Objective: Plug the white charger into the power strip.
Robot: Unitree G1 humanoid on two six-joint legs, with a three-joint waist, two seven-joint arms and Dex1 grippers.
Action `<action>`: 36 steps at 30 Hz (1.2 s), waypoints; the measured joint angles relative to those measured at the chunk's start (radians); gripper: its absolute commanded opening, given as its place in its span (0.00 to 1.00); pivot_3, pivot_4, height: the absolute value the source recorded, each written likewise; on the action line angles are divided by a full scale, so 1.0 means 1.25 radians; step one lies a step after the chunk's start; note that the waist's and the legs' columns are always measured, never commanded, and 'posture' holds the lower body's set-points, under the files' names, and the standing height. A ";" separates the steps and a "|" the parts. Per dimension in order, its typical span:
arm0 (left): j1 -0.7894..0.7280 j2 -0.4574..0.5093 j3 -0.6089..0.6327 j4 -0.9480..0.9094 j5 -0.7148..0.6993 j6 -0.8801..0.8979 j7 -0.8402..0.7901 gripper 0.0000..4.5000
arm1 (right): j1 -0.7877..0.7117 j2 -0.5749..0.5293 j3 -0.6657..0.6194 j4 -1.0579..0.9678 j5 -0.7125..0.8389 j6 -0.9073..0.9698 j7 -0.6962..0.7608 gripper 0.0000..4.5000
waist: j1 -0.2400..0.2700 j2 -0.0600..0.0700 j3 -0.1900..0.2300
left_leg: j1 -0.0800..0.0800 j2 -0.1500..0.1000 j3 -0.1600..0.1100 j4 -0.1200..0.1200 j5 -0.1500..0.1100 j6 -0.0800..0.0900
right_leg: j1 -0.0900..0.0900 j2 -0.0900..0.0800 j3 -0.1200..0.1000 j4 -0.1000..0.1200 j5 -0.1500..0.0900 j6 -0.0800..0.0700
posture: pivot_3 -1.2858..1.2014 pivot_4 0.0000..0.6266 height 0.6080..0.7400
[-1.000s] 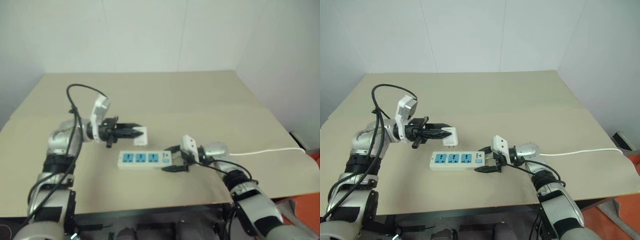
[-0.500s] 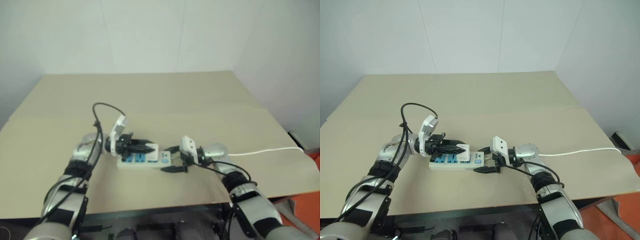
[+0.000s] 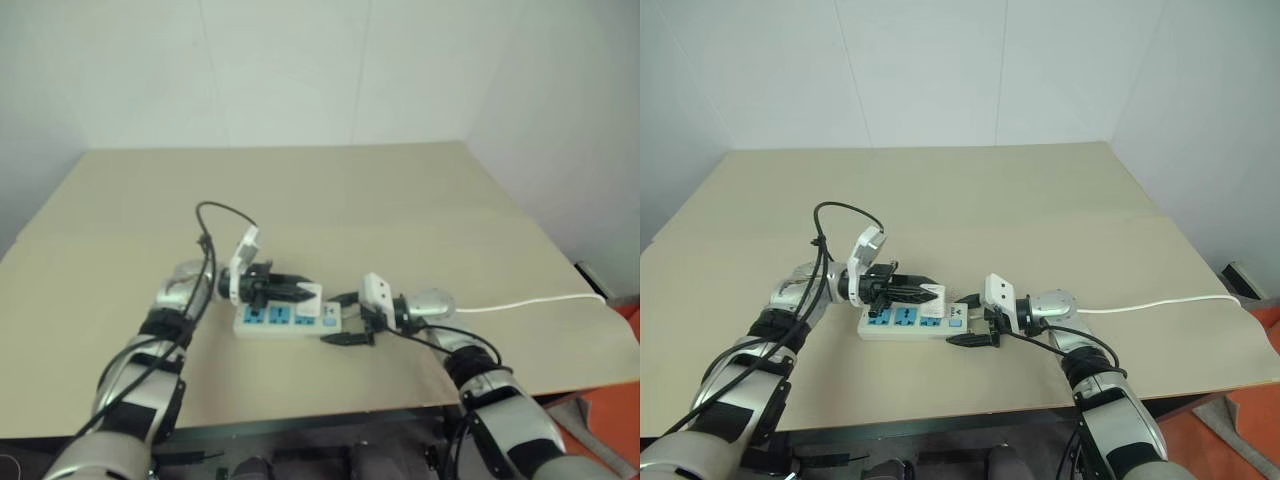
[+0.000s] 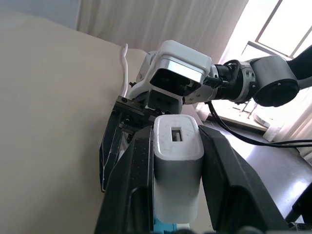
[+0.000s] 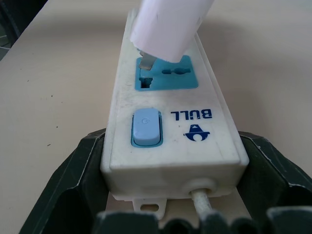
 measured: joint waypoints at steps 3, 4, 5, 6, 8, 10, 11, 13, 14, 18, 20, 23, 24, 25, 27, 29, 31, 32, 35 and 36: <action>-0.001 0.000 -0.009 0.013 0.000 -0.003 0.000 0.22 | 0.001 0.001 0.000 -0.001 -0.001 0.001 -0.002 0.76 | 0.000 0.000 0.000 | 0.000 0.000 0.000 0.000 0.000 0.000 | 0.000 0.000 0.000 0.000 0.000 0.000 | 0.52 0.24 1.00; -0.001 0.000 -0.009 0.018 0.000 -0.004 0.000 0.22 | 0.001 0.001 0.000 -0.002 -0.001 0.001 -0.003 0.76 | 0.000 0.000 0.000 | 0.000 0.000 0.000 0.000 0.000 0.000 | 0.000 0.000 0.000 0.000 0.000 0.000 | 0.52 0.24 1.00; -0.001 0.000 -0.011 0.020 0.000 -0.004 0.000 0.22 | 0.002 0.001 0.000 -0.002 -0.001 0.001 -0.004 0.76 | 0.000 0.000 0.000 | 0.000 0.000 0.000 0.000 0.000 0.000 | 0.000 0.000 0.000 0.000 0.000 0.000 | 0.52 0.24 1.00; -0.002 0.000 -0.012 0.021 0.000 -0.006 0.000 0.22 | 0.003 0.001 0.000 -0.003 -0.001 0.001 -0.004 0.76 | 0.000 0.000 0.000 | 0.000 0.000 0.000 0.000 0.000 0.000 | 0.000 0.000 0.000 0.000 0.000 0.000 | 0.52 0.24 1.00; -0.004 0.000 -0.015 0.025 0.001 -0.015 0.000 0.22 | 0.003 0.001 0.000 -0.003 -0.001 0.001 -0.005 0.76 | 0.000 0.000 0.000 | 0.000 0.000 0.000 0.000 0.000 0.000 | 0.000 0.000 0.000 0.000 0.000 0.000 | 0.52 0.24 1.00; -0.011 0.000 -0.017 0.039 0.003 -0.023 0.000 0.22 | 0.005 0.001 0.000 -0.005 -0.001 0.001 -0.006 0.76 | 0.000 0.000 0.000 | 0.000 0.000 0.000 0.000 0.000 0.000 | 0.000 0.000 0.000 0.000 0.000 0.000 | 0.52 0.24 1.00; -0.016 0.000 -0.018 0.048 0.003 -0.031 0.000 0.22 | 0.006 0.001 0.000 -0.008 -0.001 0.002 -0.007 0.76 | 0.000 0.000 0.000 | 0.000 0.000 0.000 0.000 0.000 0.000 | 0.000 0.000 0.000 0.000 0.000 0.000 | 0.52 0.24 1.00; -0.018 0.000 -0.019 0.052 0.005 -0.033 0.000 0.22 | 0.008 0.001 0.000 -0.010 -0.001 0.002 -0.008 0.76 | -0.001 0.000 0.000 | 0.000 0.000 0.000 0.000 0.000 0.000 | 0.000 0.000 0.000 0.000 0.000 0.000 | 0.52 0.24 1.00; -0.018 0.000 -0.021 0.053 0.005 -0.034 0.000 0.22 | 0.009 0.000 -0.001 -0.012 -0.001 0.004 -0.008 0.76 | 0.000 0.000 0.000 | 0.000 0.000 0.000 0.000 0.000 0.000 | 0.000 0.000 0.000 0.000 0.000 0.000 | 0.52 0.24 1.00; -0.019 0.000 -0.022 0.057 0.005 -0.034 -0.001 0.22 | 0.015 0.000 -0.002 -0.021 -0.001 0.010 -0.013 0.76 | 0.000 0.000 0.000 | 0.000 0.000 0.000 0.000 0.000 0.000 | 0.000 0.000 0.000 0.000 0.000 0.000 | 0.52 0.24 1.00; -0.020 0.000 -0.024 0.058 0.004 -0.032 -0.002 0.22 | 0.015 -0.001 -0.002 -0.022 -0.001 0.011 -0.014 0.76 | 0.000 0.000 0.000 | 0.000 0.000 0.000 0.000 0.000 0.000 | 0.000 0.000 0.000 0.000 0.000 0.000 | 0.52 0.24 1.00; -0.021 0.003 -0.034 0.056 -0.002 -0.028 -0.002 0.22 | 0.016 -0.001 -0.002 -0.024 -0.001 0.015 -0.013 0.76 | 0.000 0.000 0.000 | 0.000 0.000 0.000 0.000 0.000 0.000 | 0.000 0.000 0.000 -0.001 0.000 0.000 | 0.52 0.24 1.00; -0.021 0.005 -0.038 0.055 -0.004 -0.028 -0.002 0.22 | 0.016 -0.001 -0.002 -0.025 -0.001 0.016 -0.013 0.76 | 0.000 0.000 0.000 | 0.000 0.000 0.000 0.000 0.000 0.000 | 0.000 0.000 0.000 -0.001 0.000 0.000 | 0.52 0.24 1.00; -0.022 0.007 -0.041 0.054 -0.004 -0.028 -0.002 0.22 | 0.015 -0.001 -0.002 -0.025 -0.001 0.016 -0.013 0.76 | 0.000 0.000 0.000 | 0.000 0.000 0.000 0.000 0.000 0.000 | 0.000 0.000 0.000 -0.001 0.000 0.000 | 0.52 0.24 1.00; -0.023 0.011 -0.045 0.054 -0.005 -0.029 -0.004 0.22 | 0.016 -0.001 -0.002 -0.025 -0.001 0.017 -0.013 0.76 | 0.000 0.000 0.000 | 0.000 0.000 0.000 0.000 0.000 0.000 | 0.000 0.000 0.000 -0.001 0.000 0.000 | 0.52 0.24 1.00; -0.023 0.017 -0.049 0.056 -0.002 -0.030 -0.003 0.22 | 0.016 -0.001 -0.002 -0.025 -0.001 0.017 -0.013 0.76 | 0.000 0.000 0.000 | 0.000 0.000 0.000 0.000 0.000 0.000 | 0.000 0.000 0.000 -0.001 0.000 0.000 | 0.52 0.24 1.00; -0.023 0.017 -0.052 0.057 -0.002 -0.031 -0.003 0.22 | 0.015 -0.001 -0.002 -0.025 -0.001 0.017 -0.013 0.76 | 0.000 0.000 0.000 | 0.000 0.000 0.000 0.000 0.000 0.000 | 0.000 0.000 0.000 -0.001 0.000 0.000 | 0.52 0.24 1.00; -0.023 0.017 -0.054 0.057 -0.002 -0.033 -0.003 0.22 | 0.015 0.000 -0.002 -0.025 -0.001 0.017 -0.013 0.76 | 0.000 0.000 0.000 | 0.000 0.000 0.000 -0.001 0.000 0.000 | 0.000 0.000 0.000 -0.001 0.000 0.000 | 0.52 0.24 1.00; -0.023 0.017 -0.056 0.061 -0.002 -0.041 -0.003 0.22 | 0.015 0.000 -0.001 -0.026 -0.001 0.017 -0.013 0.76 | 0.000 0.000 0.000 | 0.000 0.000 0.000 -0.001 0.000 0.000 | 0.000 0.000 0.000 -0.001 0.000 0.000 | 0.52 0.24 1.00; -0.023 0.017 -0.057 0.064 -0.001 -0.049 -0.004 0.22 | 0.015 0.000 -0.001 -0.026 -0.001 0.017 -0.013 0.76 | 0.000 0.000 0.000 | 0.000 0.000 0.000 -0.001 0.000 0.000 | 0.000 0.000 0.000 -0.001 0.000 0.000 | 0.52 0.24 1.00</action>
